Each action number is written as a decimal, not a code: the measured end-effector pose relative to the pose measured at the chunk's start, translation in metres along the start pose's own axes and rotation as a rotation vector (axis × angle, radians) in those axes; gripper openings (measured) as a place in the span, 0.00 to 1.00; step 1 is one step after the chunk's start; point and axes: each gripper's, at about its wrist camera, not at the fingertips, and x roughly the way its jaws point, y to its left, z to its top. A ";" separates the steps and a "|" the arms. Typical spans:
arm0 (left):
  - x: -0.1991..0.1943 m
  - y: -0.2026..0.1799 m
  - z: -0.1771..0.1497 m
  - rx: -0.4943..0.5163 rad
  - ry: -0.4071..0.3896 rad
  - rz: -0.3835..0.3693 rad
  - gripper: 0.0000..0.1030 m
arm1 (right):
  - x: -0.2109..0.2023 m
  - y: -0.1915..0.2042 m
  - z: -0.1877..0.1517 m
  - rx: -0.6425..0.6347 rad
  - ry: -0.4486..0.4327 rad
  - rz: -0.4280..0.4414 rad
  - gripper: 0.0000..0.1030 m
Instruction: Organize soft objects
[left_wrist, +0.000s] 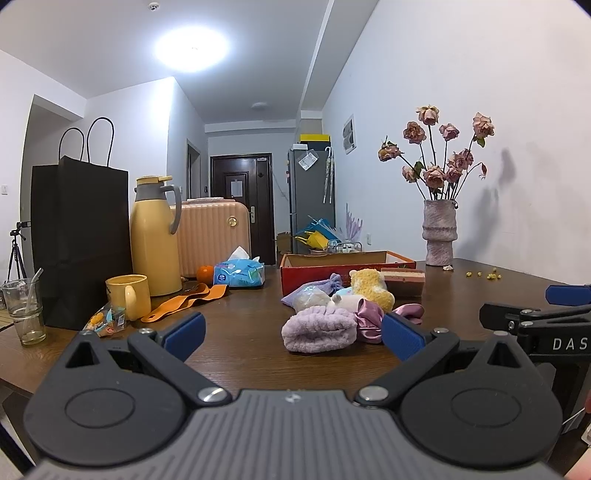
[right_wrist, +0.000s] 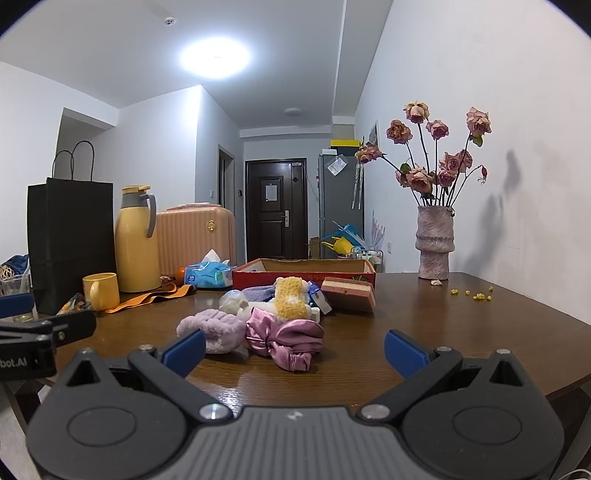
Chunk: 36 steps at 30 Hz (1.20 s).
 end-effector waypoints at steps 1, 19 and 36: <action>0.000 0.000 0.000 -0.001 0.000 0.000 1.00 | 0.000 0.000 0.000 0.000 0.000 0.000 1.00; 0.001 0.001 0.000 0.002 0.000 -0.001 1.00 | 0.000 0.000 -0.001 -0.002 -0.004 0.000 1.00; 0.002 0.001 -0.001 0.004 0.003 0.002 1.00 | -0.001 -0.001 0.000 0.002 -0.006 -0.002 1.00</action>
